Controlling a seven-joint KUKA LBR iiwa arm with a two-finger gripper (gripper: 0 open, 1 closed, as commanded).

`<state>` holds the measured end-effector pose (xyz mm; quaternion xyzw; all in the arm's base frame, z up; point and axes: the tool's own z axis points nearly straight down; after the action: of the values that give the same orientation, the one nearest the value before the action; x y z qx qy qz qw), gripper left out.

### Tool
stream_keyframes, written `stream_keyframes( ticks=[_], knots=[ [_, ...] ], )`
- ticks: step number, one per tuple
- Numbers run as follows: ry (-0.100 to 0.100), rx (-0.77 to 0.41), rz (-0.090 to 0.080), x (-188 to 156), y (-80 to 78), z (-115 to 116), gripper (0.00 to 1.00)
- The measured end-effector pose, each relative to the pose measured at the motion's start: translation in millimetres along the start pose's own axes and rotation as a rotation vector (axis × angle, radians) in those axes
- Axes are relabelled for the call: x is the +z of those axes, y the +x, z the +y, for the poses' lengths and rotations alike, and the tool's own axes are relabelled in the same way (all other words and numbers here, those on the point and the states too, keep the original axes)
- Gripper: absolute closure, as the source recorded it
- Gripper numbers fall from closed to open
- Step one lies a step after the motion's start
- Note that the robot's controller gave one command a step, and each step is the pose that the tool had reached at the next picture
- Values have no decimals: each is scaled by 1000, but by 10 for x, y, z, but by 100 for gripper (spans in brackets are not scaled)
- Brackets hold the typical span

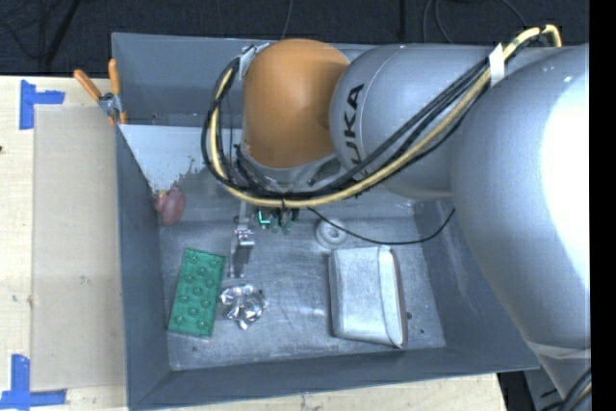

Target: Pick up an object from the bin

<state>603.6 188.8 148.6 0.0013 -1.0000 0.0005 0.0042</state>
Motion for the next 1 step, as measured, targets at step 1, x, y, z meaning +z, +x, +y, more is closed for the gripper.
stream_keyframes(
  ticks=[1],
  knots=[
    [-3, 186, -11, 771, 151, -147, 0]
  ],
)
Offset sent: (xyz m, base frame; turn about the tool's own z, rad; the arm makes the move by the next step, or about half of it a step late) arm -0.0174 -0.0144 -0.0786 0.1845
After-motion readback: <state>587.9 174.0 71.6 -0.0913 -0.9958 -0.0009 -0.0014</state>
